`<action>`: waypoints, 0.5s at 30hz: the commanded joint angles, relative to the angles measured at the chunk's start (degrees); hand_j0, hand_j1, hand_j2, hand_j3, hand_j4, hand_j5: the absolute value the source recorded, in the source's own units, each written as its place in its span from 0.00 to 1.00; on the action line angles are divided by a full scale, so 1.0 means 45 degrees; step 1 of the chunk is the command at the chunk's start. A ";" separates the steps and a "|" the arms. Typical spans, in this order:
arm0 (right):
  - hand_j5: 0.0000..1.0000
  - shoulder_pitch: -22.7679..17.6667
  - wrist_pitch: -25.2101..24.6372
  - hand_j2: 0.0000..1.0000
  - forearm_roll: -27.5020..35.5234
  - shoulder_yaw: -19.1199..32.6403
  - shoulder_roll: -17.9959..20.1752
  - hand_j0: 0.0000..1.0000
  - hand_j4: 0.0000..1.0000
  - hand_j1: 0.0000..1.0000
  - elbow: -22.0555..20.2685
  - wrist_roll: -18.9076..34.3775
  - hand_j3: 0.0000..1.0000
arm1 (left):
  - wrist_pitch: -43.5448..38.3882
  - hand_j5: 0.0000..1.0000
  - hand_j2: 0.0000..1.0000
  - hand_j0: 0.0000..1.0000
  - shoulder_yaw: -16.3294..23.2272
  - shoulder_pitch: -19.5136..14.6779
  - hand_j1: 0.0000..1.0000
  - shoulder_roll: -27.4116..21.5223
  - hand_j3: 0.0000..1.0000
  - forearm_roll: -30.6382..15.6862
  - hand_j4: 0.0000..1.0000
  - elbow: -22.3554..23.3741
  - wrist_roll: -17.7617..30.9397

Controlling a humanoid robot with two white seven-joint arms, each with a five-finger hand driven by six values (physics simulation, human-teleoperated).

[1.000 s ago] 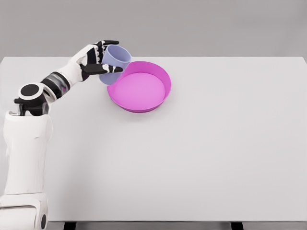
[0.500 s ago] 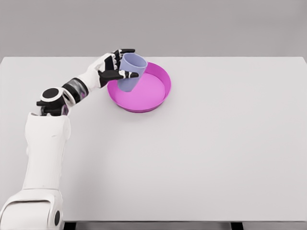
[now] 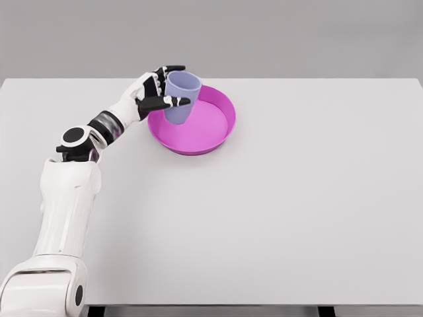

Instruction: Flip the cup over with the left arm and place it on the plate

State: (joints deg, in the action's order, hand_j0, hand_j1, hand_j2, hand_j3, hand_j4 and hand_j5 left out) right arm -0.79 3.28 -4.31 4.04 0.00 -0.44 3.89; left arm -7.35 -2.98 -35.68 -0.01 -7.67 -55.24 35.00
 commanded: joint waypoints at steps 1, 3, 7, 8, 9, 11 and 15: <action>1.00 0.0000 -0.0005 1.00 0.0001 0.0000 0.0000 1.00 1.00 1.00 -0.0001 0.0015 1.00 | 0.0090 0.67 0.67 0.67 -0.0002 0.0000 0.67 0.0001 0.67 -0.0483 0.67 0.0030 0.0000; 1.00 0.0000 -0.0005 1.00 0.0001 0.0000 0.0000 1.00 1.00 1.00 -0.0001 -0.0004 1.00 | 0.0051 0.67 0.67 0.67 0.0018 0.0000 0.67 0.0001 0.67 -0.0580 0.67 0.0069 0.0000; 1.00 0.0000 -0.0005 1.00 0.0001 0.0000 0.0000 1.00 1.00 1.00 -0.0001 -0.0005 1.00 | -0.0008 0.68 0.68 0.68 0.0077 -0.0039 0.68 0.0001 0.68 -0.0952 0.68 0.0382 0.0000; 1.00 0.0000 -0.0005 1.00 0.0001 0.0000 0.0000 1.00 1.00 1.00 -0.0001 -0.0004 1.00 | -0.0047 0.68 0.68 0.68 0.0096 -0.0039 0.68 0.0001 0.68 -0.0952 0.68 0.0401 0.0000; 1.00 0.0000 -0.0005 1.00 0.0001 0.0000 0.0000 1.00 1.00 1.00 -0.0001 -0.0005 1.00 | -0.0066 0.68 0.68 0.68 0.0096 -0.0059 0.68 0.0001 0.68 -0.0952 0.68 0.0401 0.0000; 1.00 0.0000 -0.0005 1.00 0.0001 0.0000 0.0000 1.00 1.00 1.00 -0.0001 -0.0004 1.00 | -0.0067 0.68 0.68 0.68 0.0096 -0.0098 0.68 0.0001 0.68 -0.0952 0.68 0.0537 0.0000; 1.00 0.0000 -0.0005 1.00 0.0001 0.0000 0.0000 1.00 1.00 1.00 -0.0001 -0.0004 1.00 | -0.0047 0.68 0.68 0.68 0.0096 -0.0117 0.68 0.0001 0.68 -0.0971 0.68 0.0870 0.0000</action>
State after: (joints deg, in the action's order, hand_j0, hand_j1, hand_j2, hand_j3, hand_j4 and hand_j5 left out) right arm -0.79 3.25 -4.31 4.04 0.00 -0.44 3.88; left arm -7.58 -2.52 -36.21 -0.01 -11.57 -51.95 35.00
